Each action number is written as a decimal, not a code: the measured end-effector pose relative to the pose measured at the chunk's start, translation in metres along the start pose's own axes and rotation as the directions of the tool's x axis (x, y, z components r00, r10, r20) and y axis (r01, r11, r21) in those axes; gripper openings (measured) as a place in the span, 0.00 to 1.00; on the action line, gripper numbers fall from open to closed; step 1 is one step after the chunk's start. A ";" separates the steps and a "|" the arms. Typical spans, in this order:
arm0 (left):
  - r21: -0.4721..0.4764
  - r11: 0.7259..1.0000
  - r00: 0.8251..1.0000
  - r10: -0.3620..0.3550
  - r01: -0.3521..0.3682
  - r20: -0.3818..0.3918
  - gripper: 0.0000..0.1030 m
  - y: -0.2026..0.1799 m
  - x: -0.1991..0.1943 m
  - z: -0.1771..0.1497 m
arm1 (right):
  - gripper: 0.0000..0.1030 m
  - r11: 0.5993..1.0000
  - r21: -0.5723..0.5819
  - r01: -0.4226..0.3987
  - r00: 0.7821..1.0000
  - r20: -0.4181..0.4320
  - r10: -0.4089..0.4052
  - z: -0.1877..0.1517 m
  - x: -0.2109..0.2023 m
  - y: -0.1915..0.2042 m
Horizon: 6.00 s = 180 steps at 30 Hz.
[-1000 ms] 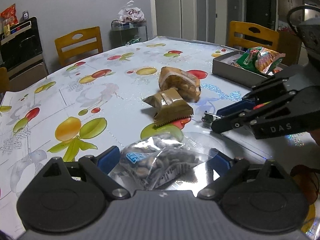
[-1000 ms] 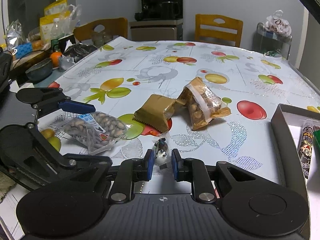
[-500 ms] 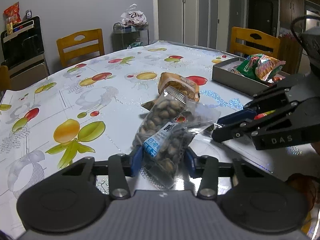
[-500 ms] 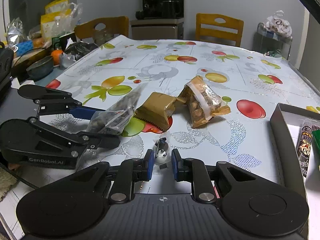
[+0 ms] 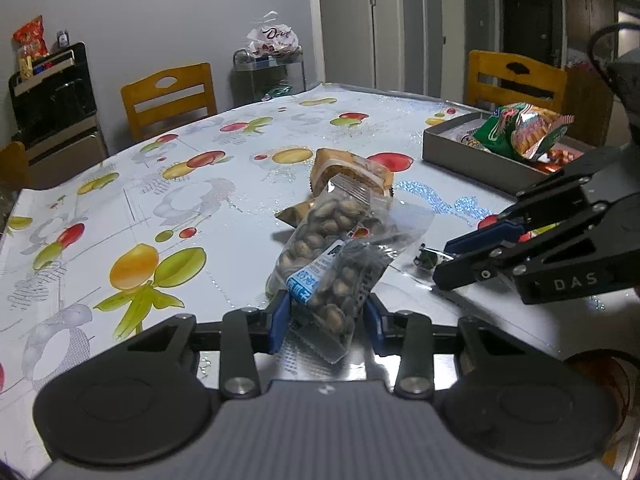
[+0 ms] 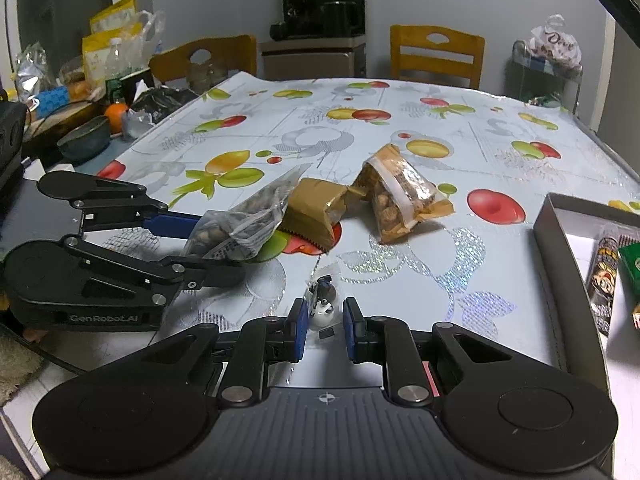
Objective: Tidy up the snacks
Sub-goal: 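Carry the seed bag with the left tool while the right tool carries the candy to the tray, then open the left tool to drop the seed bag while the right tool drops the candy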
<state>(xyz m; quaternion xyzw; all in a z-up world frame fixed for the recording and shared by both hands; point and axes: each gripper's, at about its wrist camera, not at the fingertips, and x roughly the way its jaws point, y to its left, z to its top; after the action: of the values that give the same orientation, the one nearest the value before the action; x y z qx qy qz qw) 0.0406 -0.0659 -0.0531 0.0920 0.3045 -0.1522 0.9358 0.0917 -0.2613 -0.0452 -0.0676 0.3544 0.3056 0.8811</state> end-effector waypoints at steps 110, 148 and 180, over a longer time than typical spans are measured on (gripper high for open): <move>0.209 0.955 0.953 -0.247 0.208 0.178 0.48 -0.169 -0.002 0.129 | 0.17 0.953 0.195 0.231 0.922 0.269 -0.278 -0.064 -0.163 -0.159; 0.321 0.876 0.926 -0.377 0.360 -0.009 0.48 -0.242 0.065 0.131 | 0.18 0.929 0.261 0.262 0.943 0.138 -0.304 -0.090 -0.145 -0.190; 0.241 0.914 0.924 -0.362 0.326 0.122 0.93 -0.215 0.039 0.129 | 0.88 0.906 0.360 0.223 0.930 0.198 -0.308 -0.086 -0.156 -0.195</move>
<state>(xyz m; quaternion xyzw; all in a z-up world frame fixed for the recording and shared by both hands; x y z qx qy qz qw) 0.0675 -0.3110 0.0093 0.1253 0.2193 -0.3543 0.9004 0.0678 -0.5234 -0.0239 0.0725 0.2738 0.1238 0.9510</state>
